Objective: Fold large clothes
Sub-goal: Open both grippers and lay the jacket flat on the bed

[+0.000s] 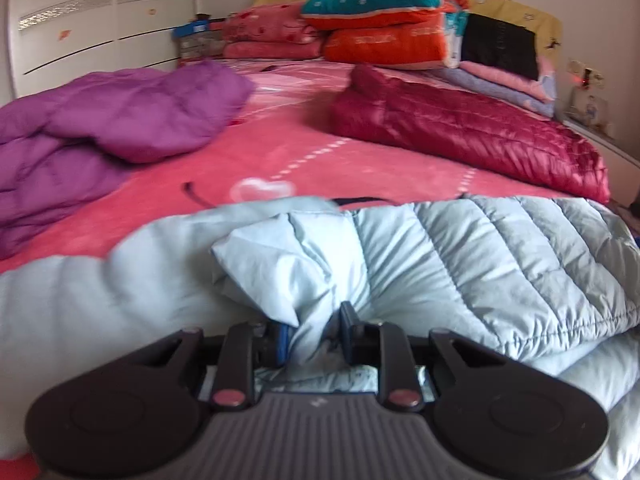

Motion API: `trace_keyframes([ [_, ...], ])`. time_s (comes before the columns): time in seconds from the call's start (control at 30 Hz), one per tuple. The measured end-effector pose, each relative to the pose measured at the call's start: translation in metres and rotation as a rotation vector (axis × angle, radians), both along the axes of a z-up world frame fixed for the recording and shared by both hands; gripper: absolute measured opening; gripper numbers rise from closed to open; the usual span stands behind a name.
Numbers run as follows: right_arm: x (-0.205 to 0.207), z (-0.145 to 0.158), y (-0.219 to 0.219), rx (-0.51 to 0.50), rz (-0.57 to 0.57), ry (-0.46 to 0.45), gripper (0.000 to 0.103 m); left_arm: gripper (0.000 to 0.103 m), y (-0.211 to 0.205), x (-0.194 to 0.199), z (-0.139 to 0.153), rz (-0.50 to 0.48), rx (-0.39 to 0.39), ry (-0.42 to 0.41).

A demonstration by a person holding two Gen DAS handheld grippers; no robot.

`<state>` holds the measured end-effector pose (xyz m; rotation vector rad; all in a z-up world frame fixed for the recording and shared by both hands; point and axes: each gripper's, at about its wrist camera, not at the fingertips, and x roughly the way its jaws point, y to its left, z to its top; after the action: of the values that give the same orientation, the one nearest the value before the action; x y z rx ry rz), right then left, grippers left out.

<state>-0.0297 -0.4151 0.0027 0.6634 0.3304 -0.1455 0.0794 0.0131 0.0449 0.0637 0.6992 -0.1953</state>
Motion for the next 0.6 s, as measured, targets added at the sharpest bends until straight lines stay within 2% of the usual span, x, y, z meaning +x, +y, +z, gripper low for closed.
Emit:
trace_keyframes([
  [0.13,0.003,0.007,0.008,0.016,0.04,-0.039,0.073,0.022,0.019,-0.002,-0.001,0.021,0.03,0.013],
  [0.2,0.015,0.013,0.019,-0.007,0.089,-0.056,0.073,0.023,0.021,-0.001,-0.001,0.016,0.026,0.019],
  [0.37,0.032,0.025,0.06,-0.098,0.247,-0.079,0.072,0.03,0.023,-0.004,0.005,-0.001,0.072,0.008],
  [0.43,0.039,0.023,0.072,-0.14,0.286,-0.053,0.072,0.032,0.029,-0.007,0.009,0.007,0.07,0.003],
  [0.53,0.053,0.012,0.079,-0.142,0.331,0.017,0.072,0.037,0.035,-0.015,0.02,0.032,0.069,-0.022],
  [0.6,0.06,0.005,0.082,-0.145,0.337,0.055,0.078,0.043,0.037,-0.024,0.032,0.049,0.085,-0.056],
])
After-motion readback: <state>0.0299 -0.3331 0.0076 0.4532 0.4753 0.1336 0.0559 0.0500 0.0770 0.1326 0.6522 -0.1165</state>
